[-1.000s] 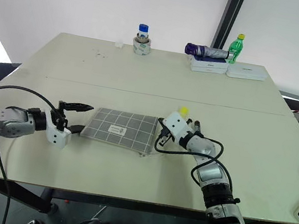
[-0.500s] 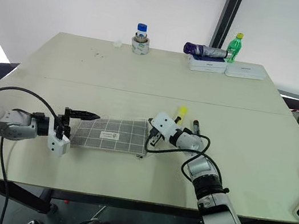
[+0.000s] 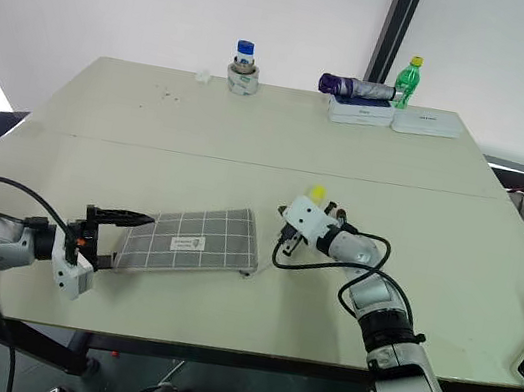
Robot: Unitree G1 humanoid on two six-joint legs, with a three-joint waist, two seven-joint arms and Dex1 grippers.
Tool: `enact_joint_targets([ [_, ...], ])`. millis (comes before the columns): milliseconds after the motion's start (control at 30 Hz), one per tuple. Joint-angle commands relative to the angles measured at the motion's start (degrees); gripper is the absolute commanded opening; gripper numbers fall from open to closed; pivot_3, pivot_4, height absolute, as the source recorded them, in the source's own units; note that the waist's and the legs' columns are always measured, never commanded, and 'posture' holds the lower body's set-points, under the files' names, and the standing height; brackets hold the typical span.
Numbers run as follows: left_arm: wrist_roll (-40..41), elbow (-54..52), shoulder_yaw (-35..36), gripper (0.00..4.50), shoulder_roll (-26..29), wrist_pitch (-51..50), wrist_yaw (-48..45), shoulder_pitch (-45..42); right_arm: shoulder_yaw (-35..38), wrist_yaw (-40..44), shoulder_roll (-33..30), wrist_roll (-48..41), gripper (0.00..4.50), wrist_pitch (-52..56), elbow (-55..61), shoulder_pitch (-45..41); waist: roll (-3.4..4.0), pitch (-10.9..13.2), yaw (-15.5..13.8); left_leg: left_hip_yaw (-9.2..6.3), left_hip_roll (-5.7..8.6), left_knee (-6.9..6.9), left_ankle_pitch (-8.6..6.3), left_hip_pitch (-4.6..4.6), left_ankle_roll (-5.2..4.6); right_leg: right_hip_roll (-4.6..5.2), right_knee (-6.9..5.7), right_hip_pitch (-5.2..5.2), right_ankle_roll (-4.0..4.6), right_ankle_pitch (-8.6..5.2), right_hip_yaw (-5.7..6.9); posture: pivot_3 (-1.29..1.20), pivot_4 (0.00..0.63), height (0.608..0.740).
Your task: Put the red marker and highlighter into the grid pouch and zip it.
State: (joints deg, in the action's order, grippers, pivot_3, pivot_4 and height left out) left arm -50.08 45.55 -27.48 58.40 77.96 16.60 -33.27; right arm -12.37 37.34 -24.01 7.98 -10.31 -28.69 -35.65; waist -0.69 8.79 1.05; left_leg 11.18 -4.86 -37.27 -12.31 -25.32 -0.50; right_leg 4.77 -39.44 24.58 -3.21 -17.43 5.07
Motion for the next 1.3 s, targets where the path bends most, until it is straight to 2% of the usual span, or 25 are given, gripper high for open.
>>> enact_joint_targets([
  [33,1.11,-1.45,0.62,4.50,-0.22,0.42,-3.02,1.17,1.45,1.04,-0.98,-1.45,0.02,0.88,4.46,0.76,0.00,0.00,-0.07,0.01,0.00,0.00,0.00,0.00,0.00,0.00,0.00,0.00,0.00,0.00,0.00,0.00,0.150,0.738],
  [333,0.62,-1.61,1.33,4.50,-1.78,1.51,-6.66,0.31,1.63,1.49,-1.30,-1.61,0.02,2.58,6.04,1.65,0.00,0.00,-0.23,0.04,0.02,-0.03,0.00,0.00,0.00,0.00,-0.01,-0.02,0.00,0.00,0.00,0.00,0.150,0.738],
  [433,0.50,-1.49,1.34,3.72,-1.93,2.04,-7.20,0.35,1.84,1.68,-2.00,-1.62,0.00,2.32,6.36,2.37,0.00,0.00,-0.26,0.07,0.03,-0.03,0.00,0.00,0.00,0.00,-0.01,-0.02,0.00,0.00,0.00,0.00,0.150,0.738],
  [667,-0.49,-2.42,2.01,0.13,-2.50,2.96,-8.28,1.42,2.26,1.50,-2.34,-1.79,0.00,2.82,6.89,2.89,0.09,-0.05,-0.12,0.06,0.02,-0.02,0.00,0.04,0.00,-0.01,-0.02,-0.03,0.00,0.00,-0.01,0.00,0.150,0.738],
  [900,1.07,-1.73,3.00,0.05,-2.79,3.38,-9.09,1.37,2.38,1.72,-2.25,-1.96,0.00,2.94,7.26,2.96,0.11,-0.06,-0.13,0.04,0.02,-0.02,0.00,0.06,0.00,-0.01,-0.02,-0.06,0.00,0.00,-0.01,0.00,0.150,0.738],
  [1033,9.00,1.24,3.45,0.05,-3.55,3.02,-12.12,1.52,5.78,5.38,-2.84,-8.37,0.00,6.81,10.72,3.71,0.11,-0.06,-0.24,-0.01,0.02,-0.02,0.00,0.06,-0.01,-0.01,-0.02,-0.06,0.00,0.00,-0.01,0.00,0.150,0.738],
  [1100,17.33,2.83,3.34,0.00,-4.16,2.19,-15.33,2.04,9.49,8.28,-2.69,-15.43,0.53,11.74,14.43,4.36,0.11,-0.06,-0.27,-0.08,0.01,-0.04,0.00,0.05,-0.01,-0.01,-0.02,-0.06,0.00,0.00,-0.01,0.00,0.150,0.738],
  [1167,30.58,2.27,2.53,0.00,-4.53,-0.79,-21.03,4.16,11.93,8.04,-3.41,-17.75,1.27,14.04,17.68,5.38,0.10,-0.06,-0.24,-0.16,-0.01,-0.06,0.00,0.04,-0.01,-0.01,-0.02,-0.08,0.00,0.00,-0.01,0.00,0.150,0.738],
  [1300,39.38,-2.51,4.89,0.00,-4.67,-5.12,-26.43,8.54,12.34,12.23,-5.48,-22.75,3.42,20.59,26.58,10.44,0.10,-0.06,-0.22,-0.24,-0.04,-0.07,-0.01,0.04,-0.02,0.00,-0.02,-0.10,0.00,0.00,0.00,0.00,0.150,0.738],
])
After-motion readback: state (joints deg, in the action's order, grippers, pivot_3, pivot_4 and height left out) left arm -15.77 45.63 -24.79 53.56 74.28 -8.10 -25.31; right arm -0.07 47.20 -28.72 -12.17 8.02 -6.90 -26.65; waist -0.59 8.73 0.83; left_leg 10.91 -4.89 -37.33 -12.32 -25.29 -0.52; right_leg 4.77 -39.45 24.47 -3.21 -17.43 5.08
